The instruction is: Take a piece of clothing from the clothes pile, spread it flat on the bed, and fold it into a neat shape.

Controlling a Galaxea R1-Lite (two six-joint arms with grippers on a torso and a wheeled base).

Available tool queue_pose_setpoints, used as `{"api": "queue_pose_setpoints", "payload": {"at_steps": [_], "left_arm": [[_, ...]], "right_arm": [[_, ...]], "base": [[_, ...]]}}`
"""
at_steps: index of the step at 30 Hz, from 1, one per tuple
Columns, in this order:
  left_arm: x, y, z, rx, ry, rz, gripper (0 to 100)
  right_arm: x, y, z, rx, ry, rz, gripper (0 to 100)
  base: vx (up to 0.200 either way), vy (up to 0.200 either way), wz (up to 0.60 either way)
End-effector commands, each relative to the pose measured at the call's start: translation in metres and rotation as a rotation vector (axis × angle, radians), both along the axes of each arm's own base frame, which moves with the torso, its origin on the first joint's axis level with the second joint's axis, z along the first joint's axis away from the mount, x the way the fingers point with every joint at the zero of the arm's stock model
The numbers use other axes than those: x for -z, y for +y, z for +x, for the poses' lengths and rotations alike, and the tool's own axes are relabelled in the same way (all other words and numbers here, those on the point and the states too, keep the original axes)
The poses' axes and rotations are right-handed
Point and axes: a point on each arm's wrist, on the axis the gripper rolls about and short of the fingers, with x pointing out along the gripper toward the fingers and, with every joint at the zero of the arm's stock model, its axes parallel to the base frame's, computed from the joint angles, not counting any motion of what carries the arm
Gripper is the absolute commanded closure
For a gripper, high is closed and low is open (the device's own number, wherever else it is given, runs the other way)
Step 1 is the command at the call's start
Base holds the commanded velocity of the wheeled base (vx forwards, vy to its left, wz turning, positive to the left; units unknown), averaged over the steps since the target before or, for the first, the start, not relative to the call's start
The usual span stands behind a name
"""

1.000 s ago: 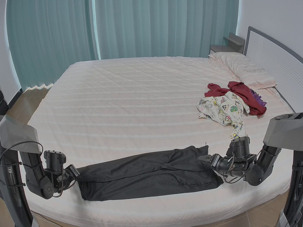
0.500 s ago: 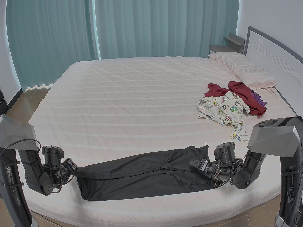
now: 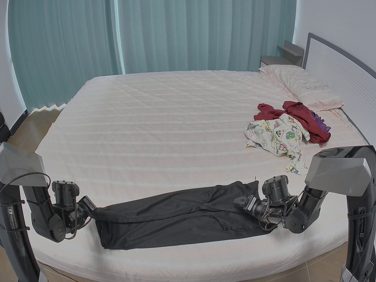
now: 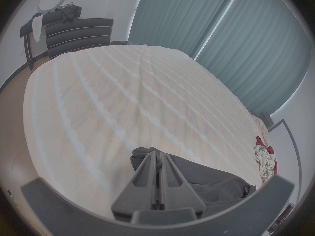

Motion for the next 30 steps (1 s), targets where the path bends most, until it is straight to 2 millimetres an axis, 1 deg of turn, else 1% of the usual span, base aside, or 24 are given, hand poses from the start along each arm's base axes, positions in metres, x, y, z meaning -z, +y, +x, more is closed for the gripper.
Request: {"api": "queue_pose_setpoints", "payload": {"at_steps": [1, 11, 13, 14, 15, 16, 17, 19, 20, 21, 22, 24, 27, 30], "left_arm": [[-0.001, 0.001, 0.000, -0.005, -0.006, 0.000, 100], [-0.002, 0.002, 0.000, -0.010, -0.009, 0.000, 100], [-0.002, 0.002, 0.000, -0.010, -0.007, 0.000, 100], [-0.002, 0.002, 0.000, -0.010, -0.007, 0.000, 100], [-0.001, 0.002, 0.000, -0.008, -0.006, -0.001, 100], [-0.001, 0.002, 0.000, -0.008, -0.006, -0.001, 100], [-0.002, 0.002, 0.001, -0.008, -0.009, -0.001, 100], [-0.002, 0.002, 0.001, -0.008, -0.010, -0.001, 100], [-0.002, 0.002, 0.001, -0.008, -0.010, -0.001, 100], [-0.002, 0.002, 0.001, -0.008, -0.010, -0.001, 100], [-0.002, 0.002, 0.000, -0.010, -0.009, 0.000, 100], [-0.002, 0.002, 0.000, -0.008, -0.009, -0.001, 100], [-0.002, 0.002, 0.000, -0.008, -0.009, -0.001, 100], [-0.002, 0.002, 0.001, -0.008, -0.010, -0.001, 100]], "right_arm": [[0.006, 0.004, 0.002, -0.001, 0.003, -0.009, 0], [0.006, 0.004, 0.004, 0.001, -0.001, -0.009, 0], [-0.003, 0.001, 0.001, 0.004, -0.013, -0.003, 0], [-0.003, 0.001, 0.001, 0.004, -0.013, -0.003, 0], [-0.018, -0.004, 0.001, 0.012, -0.048, 0.020, 0], [-0.021, -0.006, 0.002, 0.016, -0.053, 0.024, 0], [-0.032, -0.013, 0.006, 0.040, -0.080, 0.031, 0], [-0.037, -0.022, 0.011, 0.060, -0.097, 0.032, 0], [-0.037, -0.022, 0.011, 0.061, -0.098, 0.031, 0], [-0.033, -0.028, 0.014, 0.060, -0.094, 0.018, 0], [-0.030, -0.029, 0.016, 0.054, -0.091, 0.013, 0], [-0.018, -0.029, 0.021, 0.055, -0.076, 0.000, 0], [-0.017, -0.036, 0.025, 0.064, -0.077, -0.008, 0], [-0.014, -0.036, 0.030, 0.064, -0.081, -0.003, 0]], "base": [[0.000, 0.000, 0.00], [0.000, 0.000, 0.00], [0.000, 0.000, 0.00], [0.000, 0.000, 0.00], [0.000, 0.000, 0.00], [0.000, 0.000, 0.00], [0.000, 0.000, 0.00], [0.000, 0.000, 0.00], [0.000, 0.000, 0.00], [0.000, 0.000, 0.00], [0.000, 0.000, 0.00], [0.000, 0.000, 0.00], [0.000, 0.000, 0.00], [0.000, 0.000, 0.00]]}}
